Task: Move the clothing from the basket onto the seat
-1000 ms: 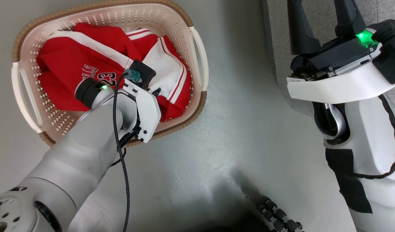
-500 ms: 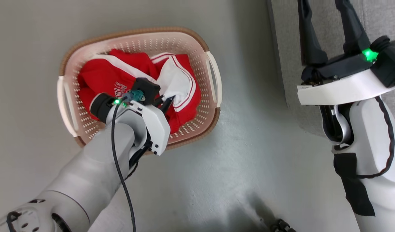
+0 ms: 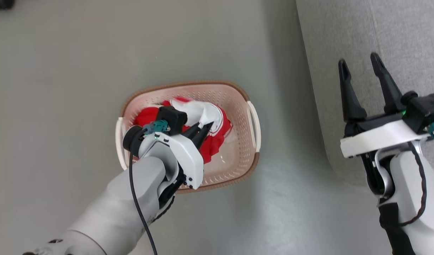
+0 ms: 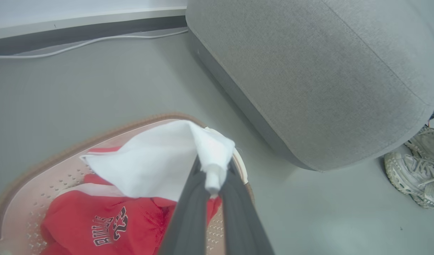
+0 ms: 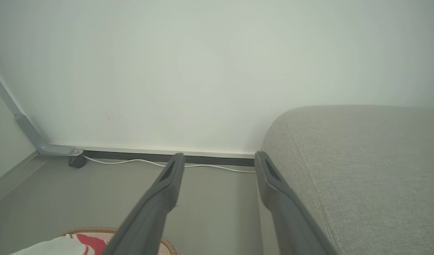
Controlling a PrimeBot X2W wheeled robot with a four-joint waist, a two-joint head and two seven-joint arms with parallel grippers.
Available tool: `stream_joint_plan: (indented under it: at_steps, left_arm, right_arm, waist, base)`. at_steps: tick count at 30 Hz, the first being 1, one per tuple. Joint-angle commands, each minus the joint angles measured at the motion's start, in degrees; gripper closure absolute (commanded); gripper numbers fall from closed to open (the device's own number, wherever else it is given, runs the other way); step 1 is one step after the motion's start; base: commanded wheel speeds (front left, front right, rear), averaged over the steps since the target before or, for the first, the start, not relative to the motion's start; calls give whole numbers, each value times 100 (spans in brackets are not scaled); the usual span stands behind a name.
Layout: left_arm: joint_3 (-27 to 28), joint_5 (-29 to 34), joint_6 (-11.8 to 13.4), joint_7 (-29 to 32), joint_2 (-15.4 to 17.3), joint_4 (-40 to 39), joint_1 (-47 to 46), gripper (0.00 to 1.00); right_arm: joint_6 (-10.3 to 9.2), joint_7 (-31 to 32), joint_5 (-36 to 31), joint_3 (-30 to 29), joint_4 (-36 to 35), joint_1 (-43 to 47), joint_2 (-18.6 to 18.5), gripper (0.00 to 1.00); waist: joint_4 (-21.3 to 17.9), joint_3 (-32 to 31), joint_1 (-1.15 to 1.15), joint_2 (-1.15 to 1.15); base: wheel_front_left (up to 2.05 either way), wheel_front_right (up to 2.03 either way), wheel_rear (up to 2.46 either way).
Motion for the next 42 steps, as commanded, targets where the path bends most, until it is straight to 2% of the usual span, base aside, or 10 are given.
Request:
stream_joint_plan:
  at_steps: [1,12,20,31,42]
  left_arm:
    - [248,152,-23,-75,62,-171,174,100]
    - [1206,870,-23,-76,195,-955,942,100]
    - [1614,1134,-23,-76,286,-1377,1194,100]
    - [2101,1448,-23,-76,392,-2087,767,100]
    - [1876,1428,-23,-76,458,-2223,-25,100]
  right_arm:
    - [41,-34,-39,40,-57,259,-30,0]
    - [41,-34,-57,15,287,945,-21,0]
    - [41,-34,-46,21,435,1419,36,0]
    - [41,-34,-60,-33,464,1593,45,0]
    - [41,-34,-65,-61,482,1609,95,0]
  waist:
    - [270,-471,0,0]
    - [484,-1586,0,0]
    - [479,-2226,0,0]
    - [502,-2426,0,0]
    - [548,-2399,0,0]
  base:
    - [0,0,0]
    - [0,0,0]
    - [0,0,0]
    - [0,0,0]
    - [0,0,0]
